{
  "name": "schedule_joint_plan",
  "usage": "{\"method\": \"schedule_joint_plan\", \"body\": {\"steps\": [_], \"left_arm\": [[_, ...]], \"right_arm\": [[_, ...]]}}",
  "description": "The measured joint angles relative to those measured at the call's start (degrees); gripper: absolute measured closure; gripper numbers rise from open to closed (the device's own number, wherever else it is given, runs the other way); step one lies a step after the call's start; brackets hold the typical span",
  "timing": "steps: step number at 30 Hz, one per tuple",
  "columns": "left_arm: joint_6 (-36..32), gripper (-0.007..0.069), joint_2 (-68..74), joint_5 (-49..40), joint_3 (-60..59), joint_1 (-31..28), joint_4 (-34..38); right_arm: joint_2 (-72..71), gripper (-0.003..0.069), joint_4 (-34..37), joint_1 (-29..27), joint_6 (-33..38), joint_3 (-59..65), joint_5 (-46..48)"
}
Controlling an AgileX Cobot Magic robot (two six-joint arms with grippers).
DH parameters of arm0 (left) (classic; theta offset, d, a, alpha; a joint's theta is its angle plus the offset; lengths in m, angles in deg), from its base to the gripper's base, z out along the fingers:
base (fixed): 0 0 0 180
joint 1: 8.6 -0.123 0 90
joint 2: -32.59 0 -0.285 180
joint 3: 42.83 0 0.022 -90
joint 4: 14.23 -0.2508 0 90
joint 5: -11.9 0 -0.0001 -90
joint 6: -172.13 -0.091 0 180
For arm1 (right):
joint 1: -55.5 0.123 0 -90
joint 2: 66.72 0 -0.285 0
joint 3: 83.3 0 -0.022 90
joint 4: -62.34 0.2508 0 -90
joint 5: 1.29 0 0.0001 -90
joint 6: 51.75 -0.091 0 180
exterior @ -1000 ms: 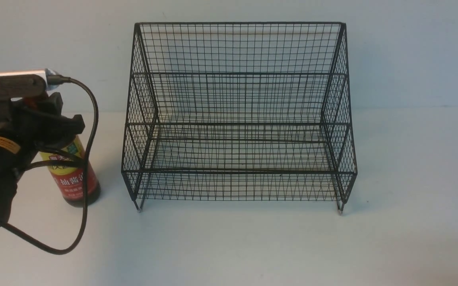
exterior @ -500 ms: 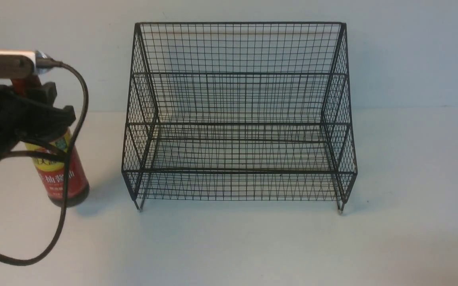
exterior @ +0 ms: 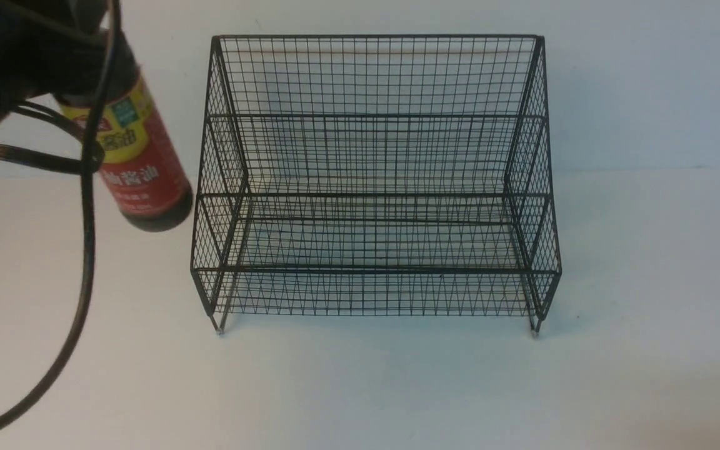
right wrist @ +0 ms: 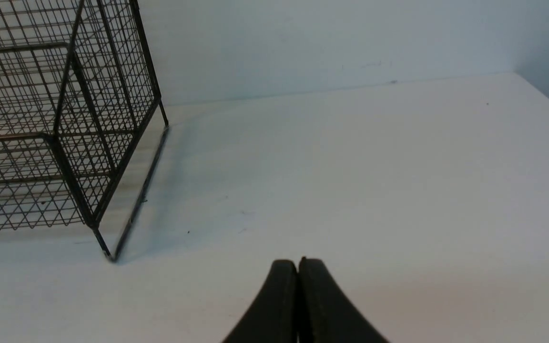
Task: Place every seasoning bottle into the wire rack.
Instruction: Use the left arm to put the condiment bottle back on the shelf
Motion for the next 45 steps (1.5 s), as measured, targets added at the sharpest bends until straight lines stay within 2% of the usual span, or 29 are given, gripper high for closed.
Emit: {"method": "schedule_joint_plan", "body": {"steps": [7, 12, 20, 37, 45], "left_arm": [[0.0, 0.0367, 7.6, 0.8, 3.3, 7.8, 0.0], [0.0, 0.0367, 13.0, 2.8, 4.8, 10.3, 0.0], [0.1, 0.0367, 17.8, 3.9, 5.8, 10.7, 0.0], [0.9, 0.0365, 18.3, -11.7, 5.9, 10.7, -0.4], [1.6, 0.0365, 18.3, -13.4, 6.5, 10.7, -0.6]], "right_arm": [[0.0, 0.0673, 0.0, 0.0, 0.0, 0.0, 0.0], [0.0, 0.0673, 0.0, 0.0, 0.0, 0.0, 0.0], [0.0, 0.0673, 0.0, 0.0, 0.0, 0.0, 0.0], [0.0, 0.0673, 0.0, 0.0, 0.0, 0.0, 0.0], [0.0, 0.0673, 0.0, 0.0, 0.0, 0.0, 0.0]]}}
